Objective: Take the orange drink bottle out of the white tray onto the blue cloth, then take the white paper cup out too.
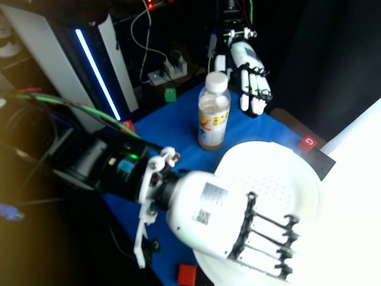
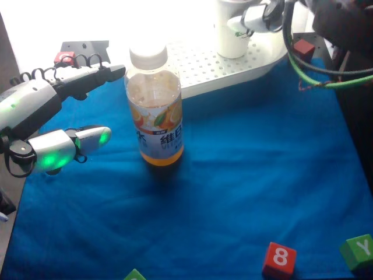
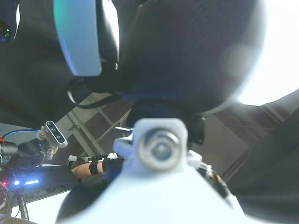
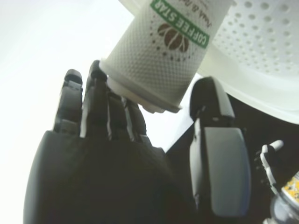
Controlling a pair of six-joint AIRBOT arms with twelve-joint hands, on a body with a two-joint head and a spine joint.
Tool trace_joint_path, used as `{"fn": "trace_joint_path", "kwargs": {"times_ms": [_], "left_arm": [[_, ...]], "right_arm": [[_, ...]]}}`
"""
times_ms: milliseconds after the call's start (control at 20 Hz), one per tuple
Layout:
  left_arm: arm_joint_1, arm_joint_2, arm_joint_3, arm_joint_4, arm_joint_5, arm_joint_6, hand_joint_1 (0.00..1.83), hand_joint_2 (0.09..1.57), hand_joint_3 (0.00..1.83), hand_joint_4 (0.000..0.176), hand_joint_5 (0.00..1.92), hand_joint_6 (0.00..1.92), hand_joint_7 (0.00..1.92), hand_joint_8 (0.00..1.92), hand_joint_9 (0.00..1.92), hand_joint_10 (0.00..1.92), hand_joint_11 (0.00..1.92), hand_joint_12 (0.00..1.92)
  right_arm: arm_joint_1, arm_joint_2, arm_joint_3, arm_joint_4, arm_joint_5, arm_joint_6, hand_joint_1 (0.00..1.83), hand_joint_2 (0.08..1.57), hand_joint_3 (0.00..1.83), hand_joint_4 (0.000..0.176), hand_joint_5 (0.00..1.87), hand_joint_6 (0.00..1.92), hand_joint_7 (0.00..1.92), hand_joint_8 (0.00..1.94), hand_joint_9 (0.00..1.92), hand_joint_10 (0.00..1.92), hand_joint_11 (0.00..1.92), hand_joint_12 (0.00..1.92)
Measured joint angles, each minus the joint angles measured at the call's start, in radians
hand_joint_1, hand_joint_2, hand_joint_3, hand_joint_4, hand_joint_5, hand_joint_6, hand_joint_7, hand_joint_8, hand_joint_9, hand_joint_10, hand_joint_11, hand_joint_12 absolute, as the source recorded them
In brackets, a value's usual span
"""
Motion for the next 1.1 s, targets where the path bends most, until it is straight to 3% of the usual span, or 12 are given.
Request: {"fn": "trace_joint_path", "kwargs": {"times_ms": [50,100,150,200,350,500,550,600,700,750,900,1100], "left_arm": [[0.003,0.000,0.000,-0.001,-0.005,-0.001,0.66,1.30,0.00,0.070,0.25,0.00,0.20,0.00,0.00,0.63,0.00,1.30],[0.010,0.000,0.000,-0.003,-0.008,-0.001,0.67,1.30,0.00,0.065,0.26,0.00,0.20,0.00,0.00,0.62,0.00,1.28],[0.013,0.000,0.000,-0.005,-0.009,-0.002,0.68,1.30,0.00,0.067,0.26,0.00,0.19,0.00,0.00,0.63,0.00,1.28],[0.013,0.000,0.000,-0.008,-0.007,-0.002,0.67,1.30,0.00,0.066,0.26,0.00,0.20,0.00,0.00,0.62,0.00,1.28],[0.013,0.000,0.000,-0.010,-0.014,-0.002,0.64,1.31,0.00,0.083,0.25,0.00,0.18,0.00,0.00,0.57,0.00,1.25],[0.018,0.000,0.000,-0.017,-0.015,-0.002,0.65,1.31,0.00,0.077,0.24,0.00,0.17,0.00,0.05,0.42,0.00,1.15],[0.019,0.000,0.000,-0.017,-0.018,-0.002,0.66,1.31,0.00,0.073,0.23,0.00,0.17,0.00,0.10,0.27,0.00,1.05],[0.019,0.000,0.000,-0.017,-0.018,-0.002,0.66,1.31,0.00,0.073,0.23,0.00,0.17,0.00,0.10,0.27,0.00,1.05],[0.022,0.000,0.000,-0.020,-0.021,-0.002,0.70,1.32,0.00,0.066,0.23,0.00,0.17,0.00,0.12,0.23,0.00,1.04],[0.024,0.000,-0.002,-0.022,-0.020,-0.002,0.71,1.31,0.00,0.081,0.22,0.00,0.17,0.00,0.13,0.19,0.00,1.03],[0.024,0.000,-0.003,-0.022,-0.021,-0.002,0.74,1.31,0.00,0.073,0.22,0.00,0.18,0.00,0.15,0.18,0.00,1.09],[0.024,0.000,-0.003,-0.027,-0.021,-0.002,0.71,1.32,0.00,0.094,0.21,0.00,0.18,0.00,0.14,0.15,0.00,0.97]], "right_arm": [[0.000,0.003,0.000,0.001,0.006,0.002,1.15,1.22,0.00,0.000,0.20,1.13,0.43,0.92,0.49,1.32,0.43,1.80],[0.000,0.006,0.000,0.003,0.009,0.004,1.25,1.28,0.00,0.000,0.18,1.25,0.59,1.42,0.51,1.44,0.49,1.86],[0.000,0.008,0.000,0.003,0.012,0.006,1.09,1.36,0.00,0.000,0.39,1.66,0.59,1.57,0.47,1.52,0.47,1.90],[0.000,0.010,0.000,0.003,0.012,0.006,1.04,1.39,0.00,0.000,0.42,1.76,0.57,1.63,0.44,1.61,0.47,1.92],[0.000,0.016,0.000,0.002,0.011,0.021,1.05,1.39,0.00,0.000,0.42,1.79,0.61,1.62,0.51,1.73,0.59,1.92],[0.000,0.030,-0.003,0.004,0.006,0.033,1.05,1.38,0.00,0.000,0.46,1.76,0.59,1.61,0.48,1.65,0.50,1.92],[0.000,0.036,-0.010,0.004,0.005,0.033,1.08,1.36,0.00,0.000,0.45,1.74,0.65,1.56,0.54,1.69,0.59,1.92],[-0.001,0.044,-0.021,0.005,0.007,0.031,1.08,1.36,0.00,0.000,0.45,1.74,0.65,1.56,0.54,1.69,0.59,1.92],[-0.001,0.067,-0.058,0.003,0.011,0.029,1.11,1.34,0.00,0.000,0.45,1.70,0.71,1.52,0.71,1.78,0.87,1.92],[-0.001,0.076,-0.075,0.003,0.015,0.029,1.09,1.38,0.00,0.000,0.39,1.72,0.66,1.65,0.63,1.85,0.84,1.92],[-0.005,0.111,-0.132,-0.001,0.040,0.029,1.09,1.37,0.00,0.000,0.40,1.70,0.67,1.66,0.63,1.85,0.80,1.92],[-0.003,0.190,-0.245,-0.058,0.134,0.029,1.04,1.40,0.01,0.000,0.39,1.78,0.60,1.71,0.53,1.90,0.68,1.92]]}}
